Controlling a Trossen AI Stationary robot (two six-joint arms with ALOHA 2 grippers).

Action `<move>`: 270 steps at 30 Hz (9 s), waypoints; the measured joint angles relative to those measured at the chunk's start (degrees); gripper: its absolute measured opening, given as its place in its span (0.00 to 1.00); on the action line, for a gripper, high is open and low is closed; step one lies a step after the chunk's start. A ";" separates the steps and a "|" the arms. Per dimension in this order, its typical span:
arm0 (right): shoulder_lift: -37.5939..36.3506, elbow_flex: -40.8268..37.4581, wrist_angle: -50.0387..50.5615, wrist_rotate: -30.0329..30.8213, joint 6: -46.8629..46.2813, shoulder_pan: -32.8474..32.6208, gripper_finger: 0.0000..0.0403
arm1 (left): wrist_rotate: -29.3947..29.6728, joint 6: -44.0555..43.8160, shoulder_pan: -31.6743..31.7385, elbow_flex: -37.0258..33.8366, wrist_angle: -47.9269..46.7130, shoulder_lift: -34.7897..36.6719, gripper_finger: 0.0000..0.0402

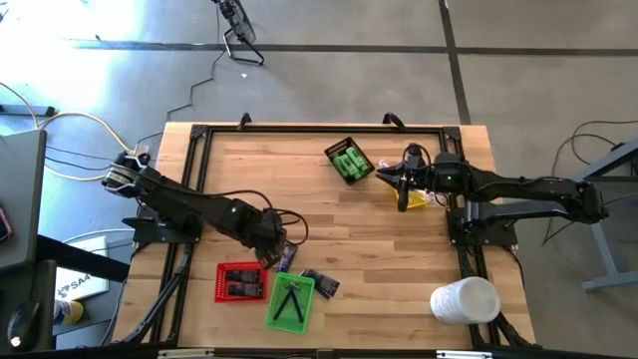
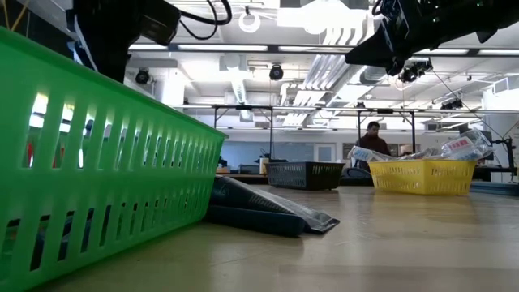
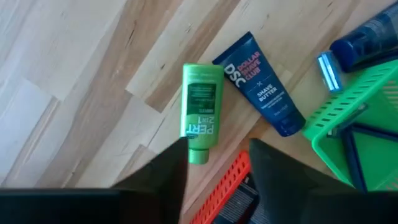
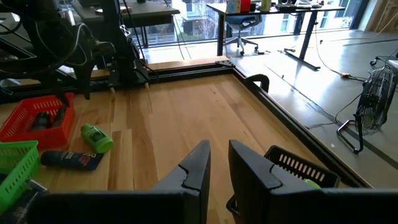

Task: Pick & Place Travel size toiletries
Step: Put the shampoo into the black bin

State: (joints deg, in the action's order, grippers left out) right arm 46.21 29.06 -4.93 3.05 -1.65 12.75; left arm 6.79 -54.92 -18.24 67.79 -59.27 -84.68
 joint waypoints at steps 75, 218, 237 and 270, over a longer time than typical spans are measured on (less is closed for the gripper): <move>-0.02 0.02 -0.02 -0.20 1.47 -0.02 0.12 | -6.19 10.54 7.74 -16.68 19.90 -7.37 0.78; 52.68 25.83 -41.60 -6.19 0.44 -5.26 0.21 | -28.48 55.00 41.46 -42.84 92.34 25.05 0.45; 52.68 25.85 -42.23 -6.13 -1.68 -5.26 0.78 | -29.79 56.17 41.46 -42.84 92.22 25.05 0.45; 63.85 38.66 -40.95 -10.63 0.29 -4.46 0.76 | -31.98 56.09 41.44 -42.80 93.48 25.03 0.45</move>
State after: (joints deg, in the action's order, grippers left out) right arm 110.06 67.72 -45.88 -7.58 -1.36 8.29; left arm -25.19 1.17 23.20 24.99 34.21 -59.66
